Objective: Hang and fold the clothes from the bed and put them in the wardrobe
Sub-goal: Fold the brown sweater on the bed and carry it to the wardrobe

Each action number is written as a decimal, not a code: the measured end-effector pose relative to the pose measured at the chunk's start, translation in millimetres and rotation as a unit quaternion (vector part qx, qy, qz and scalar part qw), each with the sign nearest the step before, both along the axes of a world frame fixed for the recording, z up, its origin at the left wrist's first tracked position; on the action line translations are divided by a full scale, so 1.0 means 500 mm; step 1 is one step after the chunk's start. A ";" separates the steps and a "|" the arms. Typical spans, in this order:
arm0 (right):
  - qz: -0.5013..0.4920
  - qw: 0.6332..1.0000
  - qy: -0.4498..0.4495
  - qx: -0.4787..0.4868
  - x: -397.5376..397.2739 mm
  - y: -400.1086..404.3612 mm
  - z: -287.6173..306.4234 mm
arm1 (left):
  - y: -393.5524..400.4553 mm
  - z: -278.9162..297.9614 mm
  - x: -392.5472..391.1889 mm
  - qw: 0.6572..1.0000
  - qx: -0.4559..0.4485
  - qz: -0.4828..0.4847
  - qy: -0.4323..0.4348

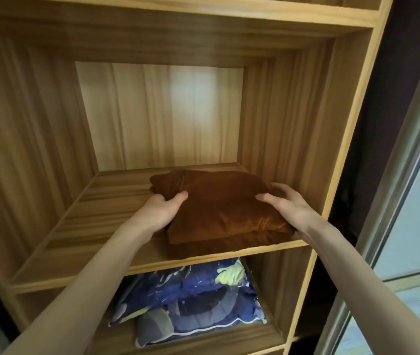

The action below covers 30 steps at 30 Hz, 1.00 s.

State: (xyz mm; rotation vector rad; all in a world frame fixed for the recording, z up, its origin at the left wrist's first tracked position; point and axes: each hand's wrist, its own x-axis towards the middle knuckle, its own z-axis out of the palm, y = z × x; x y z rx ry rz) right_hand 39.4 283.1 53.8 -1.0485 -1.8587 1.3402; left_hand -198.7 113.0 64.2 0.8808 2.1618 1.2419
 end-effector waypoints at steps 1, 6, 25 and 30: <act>-0.002 0.999 -0.020 0.041 0.000 0.004 0.001 | 0.000 -0.001 -0.006 0.998 -0.038 0.003 0.055; 0.046 0.967 -0.049 0.245 -0.018 0.006 0.047 | 0.006 0.014 -0.013 0.947 -0.065 0.076 0.305; 0.110 0.885 -0.332 0.307 -0.087 -0.020 0.014 | 0.057 -0.048 0.004 0.935 -0.089 -0.099 0.328; 0.075 0.886 -0.298 0.348 -0.077 -0.043 0.019 | 0.034 -0.045 0.017 0.929 -0.001 -0.082 0.361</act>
